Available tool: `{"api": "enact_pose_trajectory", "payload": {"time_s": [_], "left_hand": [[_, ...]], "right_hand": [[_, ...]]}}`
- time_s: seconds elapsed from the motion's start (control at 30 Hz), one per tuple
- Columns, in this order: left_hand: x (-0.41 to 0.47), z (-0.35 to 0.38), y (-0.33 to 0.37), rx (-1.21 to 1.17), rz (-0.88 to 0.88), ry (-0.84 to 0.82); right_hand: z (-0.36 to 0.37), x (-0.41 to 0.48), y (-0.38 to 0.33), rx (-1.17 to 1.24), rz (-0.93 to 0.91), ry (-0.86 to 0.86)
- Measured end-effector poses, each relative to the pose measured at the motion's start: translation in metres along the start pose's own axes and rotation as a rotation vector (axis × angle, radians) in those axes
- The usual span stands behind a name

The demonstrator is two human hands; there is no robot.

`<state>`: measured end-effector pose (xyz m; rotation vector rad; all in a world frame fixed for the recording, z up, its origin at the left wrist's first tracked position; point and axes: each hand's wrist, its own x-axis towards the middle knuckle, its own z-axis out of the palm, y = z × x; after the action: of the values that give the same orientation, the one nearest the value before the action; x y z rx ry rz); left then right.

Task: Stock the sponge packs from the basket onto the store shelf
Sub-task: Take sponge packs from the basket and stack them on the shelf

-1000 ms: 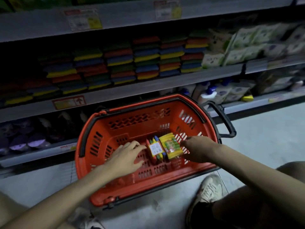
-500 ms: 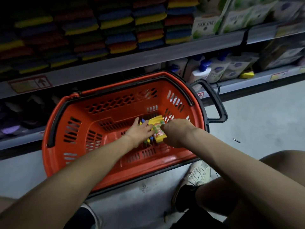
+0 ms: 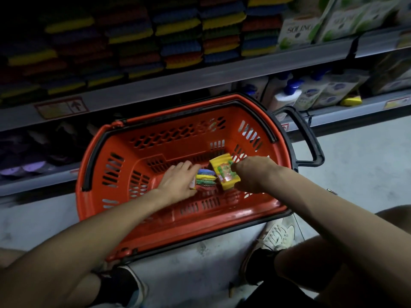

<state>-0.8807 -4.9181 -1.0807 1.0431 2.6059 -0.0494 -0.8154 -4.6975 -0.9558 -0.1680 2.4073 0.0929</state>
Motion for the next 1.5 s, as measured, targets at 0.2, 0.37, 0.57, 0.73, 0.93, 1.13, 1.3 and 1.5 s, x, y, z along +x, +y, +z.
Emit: {"api": "enact_pose_trajectory", "payload": {"time_s": [0.2, 0.37, 0.57, 0.73, 0.93, 1.13, 1.3, 1.5], "left_hand": [[-0.033, -0.034, 0.003, -1.011, -0.349, 0.182], [-0.060, -0.075, 0.017, -1.753, -0.505, 0.203], [-0.091, -0.097, 0.025, -2.056, -0.460, 0.286], [-0.114, -0.110, 0.019, -1.898, -0.332, 0.121], [-0.133, -0.124, 0.015, -2.029, -0.187, 0.102], [-0.136, -0.134, 0.027, -2.147, -0.106, 0.174], [-0.127, -0.138, 0.045, -2.211, -0.156, 0.252], [-0.099, -0.136, 0.060, -1.966, -0.254, 0.280]], "right_hand": [[-0.009, 0.000, -0.001, 0.213, -0.010, 0.067], [-0.018, -0.006, -0.007, 0.742, -0.078, 0.091], [-0.029, -0.021, -0.019, 1.299, -0.082, 0.045], [-0.034, -0.038, -0.018, 1.436, -0.104, 0.216], [-0.038, -0.057, -0.025, 1.610, -0.254, 0.235], [-0.026, -0.067, -0.051, 1.533, -0.246, 0.455], [-0.026, -0.073, -0.055, 1.504, -0.276, 0.588], [-0.043, -0.084, -0.018, 1.391, -0.247, 0.650]]}}
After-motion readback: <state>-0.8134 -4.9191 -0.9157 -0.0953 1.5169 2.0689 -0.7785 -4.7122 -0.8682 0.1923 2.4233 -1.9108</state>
